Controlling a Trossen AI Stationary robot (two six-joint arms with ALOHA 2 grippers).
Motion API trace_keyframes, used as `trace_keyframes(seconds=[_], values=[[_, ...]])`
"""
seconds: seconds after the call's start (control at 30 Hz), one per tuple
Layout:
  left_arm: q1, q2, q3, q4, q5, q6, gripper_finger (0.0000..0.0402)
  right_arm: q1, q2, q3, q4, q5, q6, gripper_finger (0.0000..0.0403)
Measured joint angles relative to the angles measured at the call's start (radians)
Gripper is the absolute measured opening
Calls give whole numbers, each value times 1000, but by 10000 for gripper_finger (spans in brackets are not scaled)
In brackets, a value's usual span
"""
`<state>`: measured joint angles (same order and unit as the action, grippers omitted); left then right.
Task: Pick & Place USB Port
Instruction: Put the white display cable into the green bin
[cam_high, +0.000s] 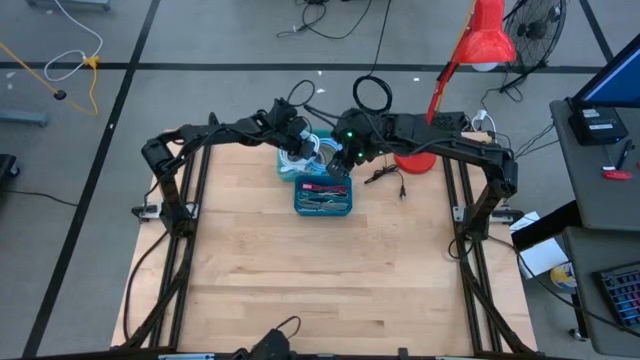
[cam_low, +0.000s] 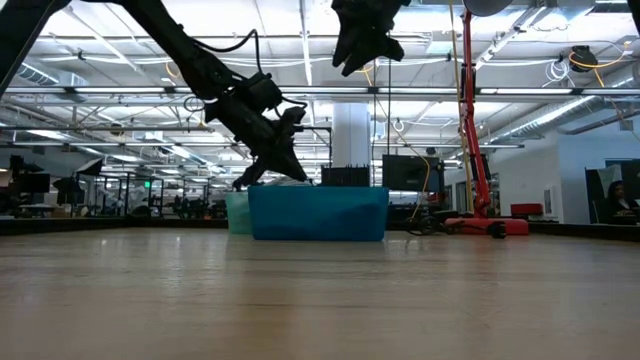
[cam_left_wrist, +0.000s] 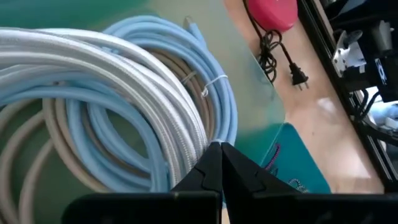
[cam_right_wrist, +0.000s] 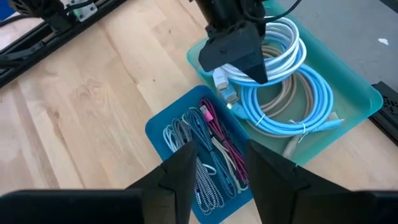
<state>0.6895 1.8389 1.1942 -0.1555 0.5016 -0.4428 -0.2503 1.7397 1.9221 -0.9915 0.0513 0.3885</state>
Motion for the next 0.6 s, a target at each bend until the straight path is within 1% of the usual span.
trace_keyframes(seconds=[0.17, 0.3, 0.37, 0.6], values=[[-2, -6, 10, 30, 74, -15, 0, 4, 0, 0, 0, 1, 0, 125], [-12, -19, 44, 57, 78, -25, 0, 4, 0, 0, 11, 3, 0, 125], [-11, -17, 50, 53, 94, -32, 0, 4, 0, 0, 25, 3, 0, 125], [-10, 4, 55, 36, 96, -33, 0, 4, 0, 0, 39, 1, 0, 125]])
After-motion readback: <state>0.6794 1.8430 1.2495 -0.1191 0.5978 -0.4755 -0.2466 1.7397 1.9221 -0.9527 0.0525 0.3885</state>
